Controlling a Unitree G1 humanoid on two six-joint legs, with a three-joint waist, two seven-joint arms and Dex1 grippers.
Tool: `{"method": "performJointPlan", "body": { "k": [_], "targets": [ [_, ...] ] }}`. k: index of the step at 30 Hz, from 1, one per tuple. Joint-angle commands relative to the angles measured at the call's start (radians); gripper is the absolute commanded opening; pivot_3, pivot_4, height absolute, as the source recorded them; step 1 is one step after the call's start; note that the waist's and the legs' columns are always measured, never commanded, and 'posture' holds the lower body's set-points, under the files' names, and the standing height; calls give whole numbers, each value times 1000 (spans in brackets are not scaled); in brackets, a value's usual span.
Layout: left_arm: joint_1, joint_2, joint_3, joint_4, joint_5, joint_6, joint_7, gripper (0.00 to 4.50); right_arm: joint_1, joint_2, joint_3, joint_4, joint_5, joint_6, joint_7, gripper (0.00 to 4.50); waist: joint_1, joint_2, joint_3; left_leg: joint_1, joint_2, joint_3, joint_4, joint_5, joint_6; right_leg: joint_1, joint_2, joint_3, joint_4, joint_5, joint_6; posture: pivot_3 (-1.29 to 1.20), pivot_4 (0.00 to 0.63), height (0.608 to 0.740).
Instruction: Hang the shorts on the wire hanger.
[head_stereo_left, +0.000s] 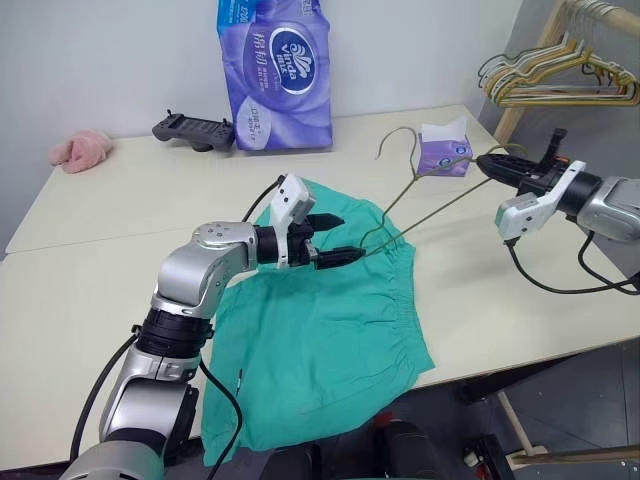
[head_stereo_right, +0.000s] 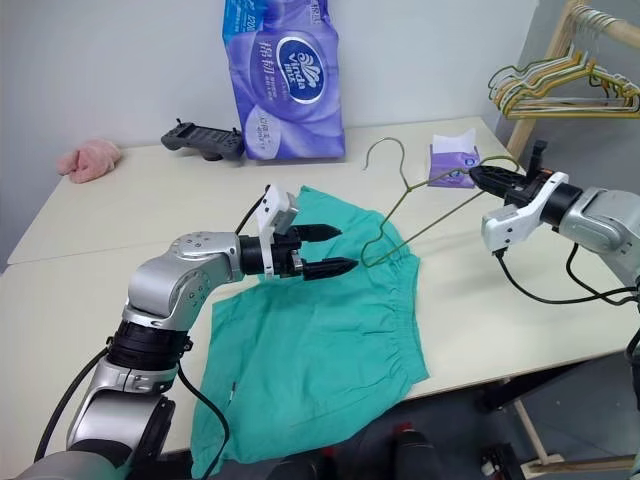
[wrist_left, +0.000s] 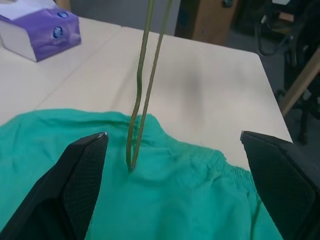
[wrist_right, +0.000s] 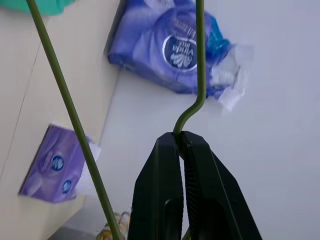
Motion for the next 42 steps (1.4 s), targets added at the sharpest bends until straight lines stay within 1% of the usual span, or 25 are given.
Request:
{"method": "performJointPlan", "body": {
  "k": [1, 11, 16, 24, 27, 29, 39, 40, 42],
  "targets": [
    [-57, -5, -17, 6, 29, -13, 15, 4500, -19, 2, -59, -66, 75, 5, 53, 62, 1, 0, 0, 0, 0, 0, 0, 0, 0, 0, 0, 0, 0, 0, 0, -107, 96, 740],
    [-77, -18, -90, 48, 122, -83, 9, 4500, -15, 39, -118, -218, 186, 70, 199, 62, -4, 0, 0, 0, 0, 0, 0, 0, 0, 0, 0, 0, 0, 0, 0, -120, 87, 740],
    [-80, -21, -120, 70, 173, -123, 10, 4500, -8, 59, -136, -245, 203, 92, 229, 62, -5, 0, -1, 0, 0, 0, 0, 0, 0, 0, 0, 0, 0, 0, 0, -128, 90, 740],
    [-109, -46, -106, 83, 186, -110, 26, 4500, 0, 69, -151, -278, 203, 97, 254, 62, -6, 0, -1, 0, 0, 0, 0, 0, 0, 0, 0, 0, 0, 0, 0, -128, 90, 740],
    [-111, -43, -103, 95, 189, -116, 26, 3921, 0, 73, -154, -279, 199, 93, 255, 0, -7, 0, -1, 0, 0, 0, 0, 0, 0, 0, 0, 0, 1, 0, 0, -126, 91, 740],
    [-110, -42, -100, 90, 182, -108, 21, 3340, -1, 75, -155, -277, 197, 93, 256, 0, -8, 0, -1, 0, 0, 0, 0, 0, 0, 0, 0, 0, 1, 0, 0, -122, 90, 740],
    [-117, -43, -90, 99, 182, -115, 22, 117, -18, 85, -151, -261, 187, 87, 247, 0, -8, 0, -1, 0, 0, 0, 0, 0, 0, 0, 0, 0, 1, 0, 0, -117, 92, 740],
    [-118, -43, -90, 99, 181, -115, 22, 20, -19, 86, -150, -259, 185, 87, 247, 0, -8, 0, -1, 0, 0, 0, 0, 0, 0, 0, 0, 0, 1, 0, 0, -116, 92, 740],
    [-120, -42, -90, 101, 180, -116, 19, 20, -21, 88, -148, -257, 182, 89, 247, 0, -8, 0, -1, 0, 0, 0, 0, 0, 0, 0, 0, 0, 1, 0, 0, -115, 94, 740]
  ]
}}
